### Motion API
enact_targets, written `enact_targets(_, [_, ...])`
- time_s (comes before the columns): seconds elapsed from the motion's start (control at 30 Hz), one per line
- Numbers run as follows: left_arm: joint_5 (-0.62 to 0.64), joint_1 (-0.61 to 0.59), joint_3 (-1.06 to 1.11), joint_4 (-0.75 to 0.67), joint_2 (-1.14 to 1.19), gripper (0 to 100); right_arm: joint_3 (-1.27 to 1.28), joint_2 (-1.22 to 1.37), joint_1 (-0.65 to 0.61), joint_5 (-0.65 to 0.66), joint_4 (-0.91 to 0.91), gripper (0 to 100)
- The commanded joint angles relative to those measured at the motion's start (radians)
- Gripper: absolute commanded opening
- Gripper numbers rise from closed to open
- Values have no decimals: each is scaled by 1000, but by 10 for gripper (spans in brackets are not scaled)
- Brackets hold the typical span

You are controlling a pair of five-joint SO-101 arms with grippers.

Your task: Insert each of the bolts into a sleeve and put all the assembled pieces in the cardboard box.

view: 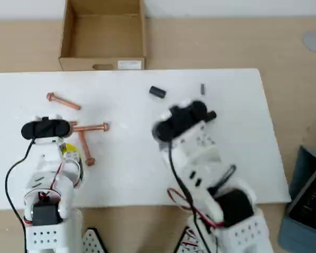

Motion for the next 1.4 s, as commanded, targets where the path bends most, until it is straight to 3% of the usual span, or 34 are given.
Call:
enact_targets(0.0, [-2, 0, 18, -3, -7, 2, -173, 188, 18, -5, -100, 9])
enact_targets(0.6, [0, 0, 44, -8, -8, 2, -1004, 1271, 33, -2, -420, 9])
enact_targets(0.97, [0, 0, 44, -8, -8, 2, -1699, 1897, 53, 74, -413, 9])
enact_targets(1.37, [0, 0, 43, -8, -8, 2, -2150, 2284, 51, 167, -270, 12])
